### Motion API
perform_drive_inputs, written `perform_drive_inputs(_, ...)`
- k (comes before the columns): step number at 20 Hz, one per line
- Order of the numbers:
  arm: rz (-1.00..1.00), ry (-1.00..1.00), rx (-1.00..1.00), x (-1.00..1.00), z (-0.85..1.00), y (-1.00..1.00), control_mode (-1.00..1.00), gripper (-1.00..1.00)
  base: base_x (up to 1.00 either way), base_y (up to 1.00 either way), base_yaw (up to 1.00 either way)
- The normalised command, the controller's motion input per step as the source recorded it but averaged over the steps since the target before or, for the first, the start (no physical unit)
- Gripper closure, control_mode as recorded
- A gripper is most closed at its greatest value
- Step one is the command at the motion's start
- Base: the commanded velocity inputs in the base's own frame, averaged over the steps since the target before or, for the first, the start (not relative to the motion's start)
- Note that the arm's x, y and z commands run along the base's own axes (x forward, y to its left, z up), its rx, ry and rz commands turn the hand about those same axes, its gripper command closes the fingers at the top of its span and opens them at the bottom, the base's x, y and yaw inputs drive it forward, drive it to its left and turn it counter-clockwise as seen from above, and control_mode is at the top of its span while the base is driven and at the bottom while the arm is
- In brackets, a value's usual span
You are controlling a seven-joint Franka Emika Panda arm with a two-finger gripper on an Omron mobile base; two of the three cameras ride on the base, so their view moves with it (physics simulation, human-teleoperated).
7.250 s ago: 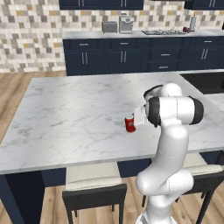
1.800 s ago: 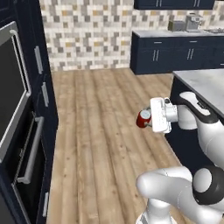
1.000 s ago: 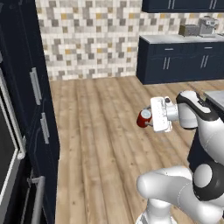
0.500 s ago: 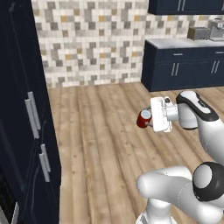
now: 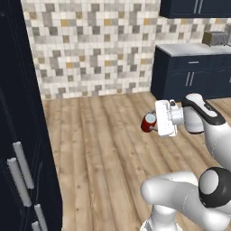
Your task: Four empty soda cans are scattered around the kitchen. Gather all the cans and cluster them next to the stove for recycling.
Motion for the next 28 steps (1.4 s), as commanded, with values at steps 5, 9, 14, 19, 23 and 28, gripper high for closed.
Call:
perform_drive_inputs(5,0.00,0.00,0.00,0.00,0.00,0.00,1.00,1.00,1.00,0.11,-0.01)
perform_drive_inputs(9,0.00,0.00,0.00,0.00,0.00,0.00,1.00,1.00,1.00,0.06,0.00)
perform_drive_inputs(14,0.00,0.00,0.00,0.00,0.00,0.00,1.00,1.00,1.00,0.01,0.00)
perform_drive_inputs(19,0.00,0.00,0.00,0.00,0.00,0.00,1.00,1.00,1.00,-0.26,0.00)
perform_drive_inputs(23,0.00,0.00,0.00,0.00,0.00,0.00,1.00,1.00,1.00,-0.45,0.03)
perform_drive_inputs(28,0.00,0.00,0.00,0.00,0.00,0.00,1.00,1.00,0.88,-0.55,0.05)
